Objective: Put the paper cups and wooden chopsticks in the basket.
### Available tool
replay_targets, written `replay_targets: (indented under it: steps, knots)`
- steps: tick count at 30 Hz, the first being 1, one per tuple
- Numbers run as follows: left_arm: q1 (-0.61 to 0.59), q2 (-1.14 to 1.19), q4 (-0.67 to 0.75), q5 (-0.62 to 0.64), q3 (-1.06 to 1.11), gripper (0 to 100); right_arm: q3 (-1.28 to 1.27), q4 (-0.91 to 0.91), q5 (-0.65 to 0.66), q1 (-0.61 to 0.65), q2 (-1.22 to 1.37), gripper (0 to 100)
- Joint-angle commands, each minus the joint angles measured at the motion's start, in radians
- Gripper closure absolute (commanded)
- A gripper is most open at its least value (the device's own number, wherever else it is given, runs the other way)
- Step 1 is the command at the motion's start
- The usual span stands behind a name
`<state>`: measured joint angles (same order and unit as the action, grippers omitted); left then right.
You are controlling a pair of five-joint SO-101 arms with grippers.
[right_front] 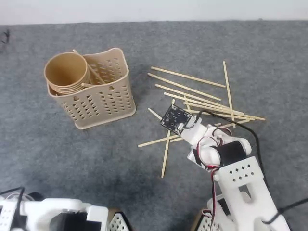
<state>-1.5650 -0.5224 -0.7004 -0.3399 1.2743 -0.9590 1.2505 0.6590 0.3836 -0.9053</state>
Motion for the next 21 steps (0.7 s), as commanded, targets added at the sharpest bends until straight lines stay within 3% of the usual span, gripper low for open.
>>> replay_targets:
  steps: [1,5,11,21]
  knots:
    - [0.005,-0.025,0.017,-0.009,-0.001,65,0.025,-0.070,0.008,0.008,-0.016,79.1]
    - [0.006,-0.025,0.017,-0.009,-0.001,65,0.023,-0.151,0.003,0.079,0.070,79.0]
    - [0.006,-0.025,0.017,-0.009,-0.001,65,0.164,-0.214,-0.051,0.096,0.447,79.2]
    - [0.008,-0.025,0.017,-0.009,-0.001,65,0.427,-0.205,0.193,0.012,0.765,79.4]
